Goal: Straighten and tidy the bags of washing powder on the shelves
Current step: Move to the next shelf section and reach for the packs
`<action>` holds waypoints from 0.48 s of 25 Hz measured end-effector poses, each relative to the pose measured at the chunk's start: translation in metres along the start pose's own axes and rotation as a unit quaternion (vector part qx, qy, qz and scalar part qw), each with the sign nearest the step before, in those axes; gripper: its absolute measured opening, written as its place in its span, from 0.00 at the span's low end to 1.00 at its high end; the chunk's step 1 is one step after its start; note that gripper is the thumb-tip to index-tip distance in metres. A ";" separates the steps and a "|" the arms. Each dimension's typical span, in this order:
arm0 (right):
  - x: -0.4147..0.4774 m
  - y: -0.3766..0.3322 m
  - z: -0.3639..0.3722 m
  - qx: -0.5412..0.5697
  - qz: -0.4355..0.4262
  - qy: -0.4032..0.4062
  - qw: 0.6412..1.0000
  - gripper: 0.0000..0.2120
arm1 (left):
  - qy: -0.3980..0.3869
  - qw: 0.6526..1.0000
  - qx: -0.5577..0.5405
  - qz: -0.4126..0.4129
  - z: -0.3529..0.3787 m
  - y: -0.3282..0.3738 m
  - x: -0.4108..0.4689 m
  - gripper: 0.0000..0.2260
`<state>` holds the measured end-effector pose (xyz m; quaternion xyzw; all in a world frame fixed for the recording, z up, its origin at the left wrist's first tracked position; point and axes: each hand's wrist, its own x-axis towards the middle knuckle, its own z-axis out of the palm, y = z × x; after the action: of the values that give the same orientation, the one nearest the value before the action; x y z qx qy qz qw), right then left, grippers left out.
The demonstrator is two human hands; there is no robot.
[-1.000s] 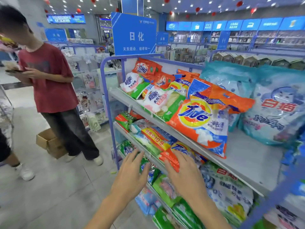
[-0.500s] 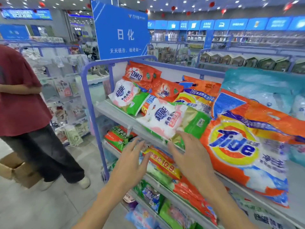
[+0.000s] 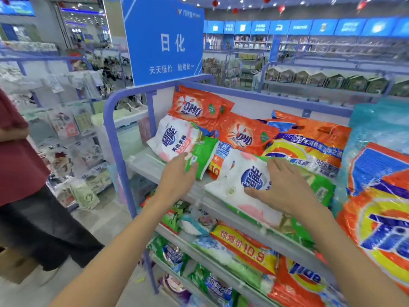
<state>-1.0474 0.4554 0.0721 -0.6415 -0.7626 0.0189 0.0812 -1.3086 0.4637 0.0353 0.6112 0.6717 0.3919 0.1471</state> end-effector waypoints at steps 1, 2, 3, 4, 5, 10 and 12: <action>0.009 0.002 0.000 -0.011 0.004 -0.007 1.000 0.55 | 0.005 0.999 -0.022 -0.029 0.000 -0.002 0.016 0.25; 0.017 0.004 -0.001 -0.010 0.015 -0.014 1.000 0.58 | 0.006 0.997 -0.043 -0.064 0.002 -0.005 0.032 0.24; 0.023 0.006 -0.003 -0.004 0.028 -0.024 0.999 0.61 | 0.003 0.993 -0.057 -0.101 0.005 -0.009 0.046 0.24; 0.029 0.007 -0.005 -0.001 0.038 -0.032 0.999 0.63 | -0.001 0.988 -0.062 -0.140 0.009 -0.012 0.059 0.25; 0.032 0.008 -0.005 -0.009 0.043 -0.035 0.998 0.64 | -0.010 0.982 -0.067 -0.177 0.014 -0.016 0.071 0.27; 0.034 0.006 -0.004 0.036 0.070 -0.047 0.996 0.63 | -0.018 0.949 -0.067 -0.307 0.035 -0.033 0.126 0.48; 0.035 0.005 -0.006 0.090 0.090 -0.063 0.990 0.60 | 0.012 0.930 -0.113 -0.349 0.038 -0.038 0.141 0.51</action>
<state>-1.0478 0.4899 0.0805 -0.6954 -0.7003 0.1348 0.0884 -1.3387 0.6109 0.0236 0.3127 0.7957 0.3966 0.3345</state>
